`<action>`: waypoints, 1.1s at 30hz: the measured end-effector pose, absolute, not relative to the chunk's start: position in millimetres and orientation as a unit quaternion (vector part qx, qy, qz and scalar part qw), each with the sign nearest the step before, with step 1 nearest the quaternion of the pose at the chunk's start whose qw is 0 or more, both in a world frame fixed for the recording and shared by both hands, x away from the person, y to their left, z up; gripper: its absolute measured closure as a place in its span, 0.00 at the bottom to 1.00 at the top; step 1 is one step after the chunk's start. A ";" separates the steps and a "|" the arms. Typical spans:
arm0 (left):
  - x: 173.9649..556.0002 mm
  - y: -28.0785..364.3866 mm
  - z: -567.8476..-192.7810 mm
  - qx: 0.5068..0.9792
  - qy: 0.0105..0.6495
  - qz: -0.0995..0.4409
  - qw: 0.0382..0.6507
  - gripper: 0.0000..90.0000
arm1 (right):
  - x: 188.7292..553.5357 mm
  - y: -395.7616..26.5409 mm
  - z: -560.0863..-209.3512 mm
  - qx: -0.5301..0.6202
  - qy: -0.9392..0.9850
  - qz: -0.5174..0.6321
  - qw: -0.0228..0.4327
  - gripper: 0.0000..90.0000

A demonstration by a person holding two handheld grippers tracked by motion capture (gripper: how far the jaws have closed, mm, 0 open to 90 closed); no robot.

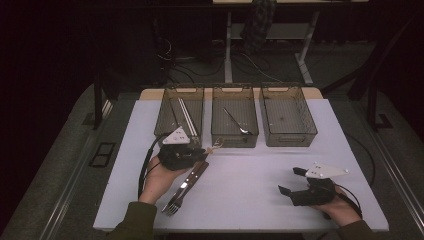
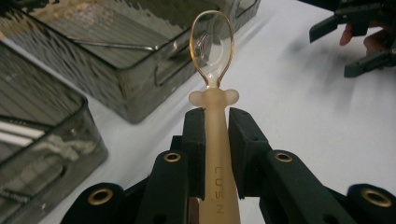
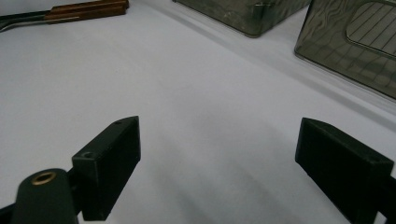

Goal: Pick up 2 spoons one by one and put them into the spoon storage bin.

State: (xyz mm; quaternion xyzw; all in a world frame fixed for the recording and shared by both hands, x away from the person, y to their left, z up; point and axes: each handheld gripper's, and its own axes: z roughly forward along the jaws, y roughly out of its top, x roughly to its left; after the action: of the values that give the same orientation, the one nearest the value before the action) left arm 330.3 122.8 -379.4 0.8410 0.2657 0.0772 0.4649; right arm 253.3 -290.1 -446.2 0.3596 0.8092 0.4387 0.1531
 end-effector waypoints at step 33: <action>420.1 51.4 -358.6 0.834 0.267 0.094 0.473 0.85 | 253.9 -288.9 -446.6 0.363 0.805 0.444 0.151 0.15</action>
State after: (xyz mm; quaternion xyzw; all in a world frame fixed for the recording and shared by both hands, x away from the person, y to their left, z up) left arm 420.1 51.4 -358.6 0.8343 0.2667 0.0942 0.4733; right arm 253.9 -288.9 -446.6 0.3630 0.8049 0.4444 0.1513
